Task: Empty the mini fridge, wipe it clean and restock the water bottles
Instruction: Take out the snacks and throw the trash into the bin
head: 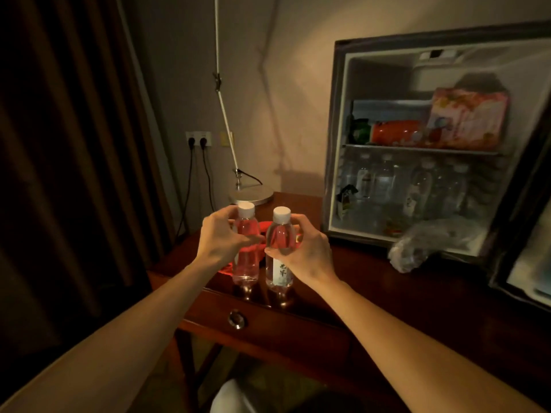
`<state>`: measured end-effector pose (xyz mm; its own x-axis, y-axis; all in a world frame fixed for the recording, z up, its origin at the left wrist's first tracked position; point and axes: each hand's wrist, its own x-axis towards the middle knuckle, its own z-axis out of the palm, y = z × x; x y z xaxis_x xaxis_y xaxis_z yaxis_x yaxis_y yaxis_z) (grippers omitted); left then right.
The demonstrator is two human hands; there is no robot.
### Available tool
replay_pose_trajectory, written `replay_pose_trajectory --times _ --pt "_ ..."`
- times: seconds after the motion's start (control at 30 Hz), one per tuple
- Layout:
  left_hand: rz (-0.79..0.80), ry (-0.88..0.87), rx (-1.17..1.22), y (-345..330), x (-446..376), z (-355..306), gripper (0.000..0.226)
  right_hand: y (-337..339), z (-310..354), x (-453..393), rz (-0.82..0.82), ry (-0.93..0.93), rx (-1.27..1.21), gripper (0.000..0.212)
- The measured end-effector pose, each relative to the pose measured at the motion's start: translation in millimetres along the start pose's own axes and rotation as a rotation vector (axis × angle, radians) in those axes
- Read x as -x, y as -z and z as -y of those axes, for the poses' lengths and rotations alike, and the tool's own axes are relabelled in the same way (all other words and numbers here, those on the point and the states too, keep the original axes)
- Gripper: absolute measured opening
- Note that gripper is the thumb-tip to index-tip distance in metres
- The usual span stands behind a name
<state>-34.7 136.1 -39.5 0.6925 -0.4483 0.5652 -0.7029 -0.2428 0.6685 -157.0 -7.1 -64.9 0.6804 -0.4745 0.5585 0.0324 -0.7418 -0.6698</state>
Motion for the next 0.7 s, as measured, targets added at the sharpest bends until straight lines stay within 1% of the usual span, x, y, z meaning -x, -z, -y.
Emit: replay_pose_trajectory --times 0.13,0.27,0.5,0.7 --pt "-0.003 0.012 -0.011 1 2 17 0.052 -25 -5 -3 -0.003 -0.019 -0.009 0.070" --pt "-0.009 -0.013 -0.005 -2 -7 29 0.049 -36 -9 -15 0.019 -0.017 -0.031 0.069" --pt "0.008 -0.038 0.024 -16 -33 56 0.057 -58 -25 -39 0.001 -0.032 -0.025 0.071" --pt "0.028 -0.012 0.060 -19 -44 74 0.066 -63 -34 -47 0.009 -0.047 -0.002 0.075"
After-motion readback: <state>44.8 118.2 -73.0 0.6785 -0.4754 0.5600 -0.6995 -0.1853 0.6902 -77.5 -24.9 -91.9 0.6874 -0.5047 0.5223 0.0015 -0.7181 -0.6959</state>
